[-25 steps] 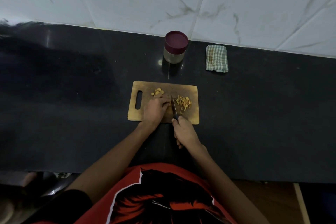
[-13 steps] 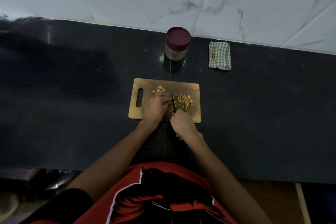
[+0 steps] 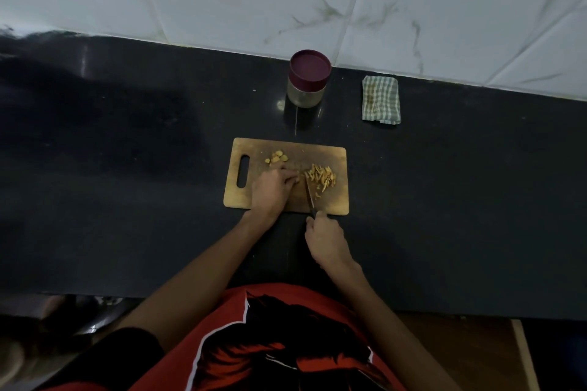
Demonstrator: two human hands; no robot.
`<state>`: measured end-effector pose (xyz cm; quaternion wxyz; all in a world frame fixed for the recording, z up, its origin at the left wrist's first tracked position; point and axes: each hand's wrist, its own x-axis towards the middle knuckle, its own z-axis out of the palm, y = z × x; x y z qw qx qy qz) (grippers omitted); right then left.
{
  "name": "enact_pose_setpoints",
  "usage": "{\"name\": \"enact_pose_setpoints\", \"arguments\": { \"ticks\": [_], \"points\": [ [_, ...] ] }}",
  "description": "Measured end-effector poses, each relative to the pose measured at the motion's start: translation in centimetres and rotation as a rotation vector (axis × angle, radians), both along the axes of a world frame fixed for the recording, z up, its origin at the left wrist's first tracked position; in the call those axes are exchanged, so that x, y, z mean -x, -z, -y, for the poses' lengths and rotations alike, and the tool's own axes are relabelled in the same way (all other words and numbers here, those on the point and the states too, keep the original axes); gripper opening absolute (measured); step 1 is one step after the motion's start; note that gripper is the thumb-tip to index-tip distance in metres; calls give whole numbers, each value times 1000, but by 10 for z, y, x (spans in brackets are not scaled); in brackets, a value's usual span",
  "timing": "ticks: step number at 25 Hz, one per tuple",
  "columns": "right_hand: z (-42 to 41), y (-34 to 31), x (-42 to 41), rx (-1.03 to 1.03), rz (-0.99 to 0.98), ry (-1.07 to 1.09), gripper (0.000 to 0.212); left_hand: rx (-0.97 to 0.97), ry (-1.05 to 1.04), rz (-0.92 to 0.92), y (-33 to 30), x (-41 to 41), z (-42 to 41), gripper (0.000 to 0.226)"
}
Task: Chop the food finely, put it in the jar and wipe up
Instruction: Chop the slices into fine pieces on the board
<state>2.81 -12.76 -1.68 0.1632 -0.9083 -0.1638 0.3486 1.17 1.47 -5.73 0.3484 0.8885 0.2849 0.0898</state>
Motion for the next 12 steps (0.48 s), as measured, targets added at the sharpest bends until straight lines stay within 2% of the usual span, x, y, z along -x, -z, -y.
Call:
{"name": "enact_pose_setpoints", "arguments": {
  "ticks": [6, 9, 12],
  "points": [
    [-1, -10, -6, -85, -107, 154, 25, 1, 3, -3, -1, 1, 0, 22],
    [-5, -9, -4, -90, -157, 155, 28, 41, 27, 29, -2, 3, -4, 33],
    [-9, -7, -5, -100, -143, 121, 28, 50, 51, 43, -2, 4, -6, 32]
  ]
}}
